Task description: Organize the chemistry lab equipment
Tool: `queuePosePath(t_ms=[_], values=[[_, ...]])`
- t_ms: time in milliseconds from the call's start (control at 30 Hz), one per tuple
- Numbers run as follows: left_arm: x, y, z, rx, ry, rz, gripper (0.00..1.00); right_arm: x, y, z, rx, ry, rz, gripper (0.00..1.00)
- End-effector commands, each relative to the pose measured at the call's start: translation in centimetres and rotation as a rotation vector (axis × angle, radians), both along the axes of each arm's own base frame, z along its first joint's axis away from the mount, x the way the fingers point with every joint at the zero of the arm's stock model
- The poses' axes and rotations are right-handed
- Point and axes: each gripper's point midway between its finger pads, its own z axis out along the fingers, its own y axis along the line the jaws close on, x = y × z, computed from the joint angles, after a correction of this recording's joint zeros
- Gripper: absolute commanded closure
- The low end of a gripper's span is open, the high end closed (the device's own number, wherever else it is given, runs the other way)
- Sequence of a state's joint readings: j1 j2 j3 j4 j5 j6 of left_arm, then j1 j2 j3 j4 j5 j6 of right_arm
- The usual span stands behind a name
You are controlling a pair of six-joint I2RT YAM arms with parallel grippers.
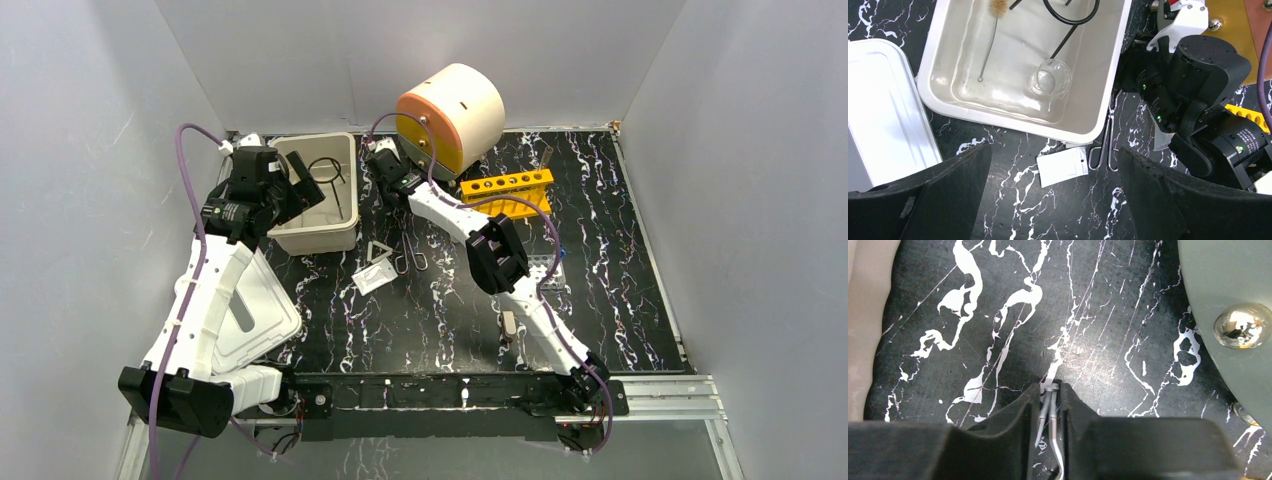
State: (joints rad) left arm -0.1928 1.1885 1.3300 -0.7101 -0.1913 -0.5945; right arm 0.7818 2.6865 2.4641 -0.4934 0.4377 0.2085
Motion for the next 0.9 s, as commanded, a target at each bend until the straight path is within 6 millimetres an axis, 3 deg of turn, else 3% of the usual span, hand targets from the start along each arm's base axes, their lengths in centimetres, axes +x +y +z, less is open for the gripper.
queuePosePath(t_ms=[0, 200, 467, 867], values=[[0.2, -0.3, 1.1, -0.003, -0.024, -0.018, 0.05, 0.7, 1.3, 0.9, 0.061, -0.014, 0.039, 0.76], [0.5, -2.2, 1.0, -0.051, -0.043, -0.119, 0.05, 0.7, 1.5, 4.0, 0.1, -0.035, 0.04, 1.0], [0.7, -5.7, 0.1, -0.165, -0.048, -0.279, 0.05, -0.3, 0.9, 12.1, 0.179, -0.09, 0.034, 1.0], [0.0, -8.9, -0.5, -0.299, -0.063, -0.42, 0.06, -4.8, -1.2, 22.5, 0.374, -0.146, 0.066, 1.0]])
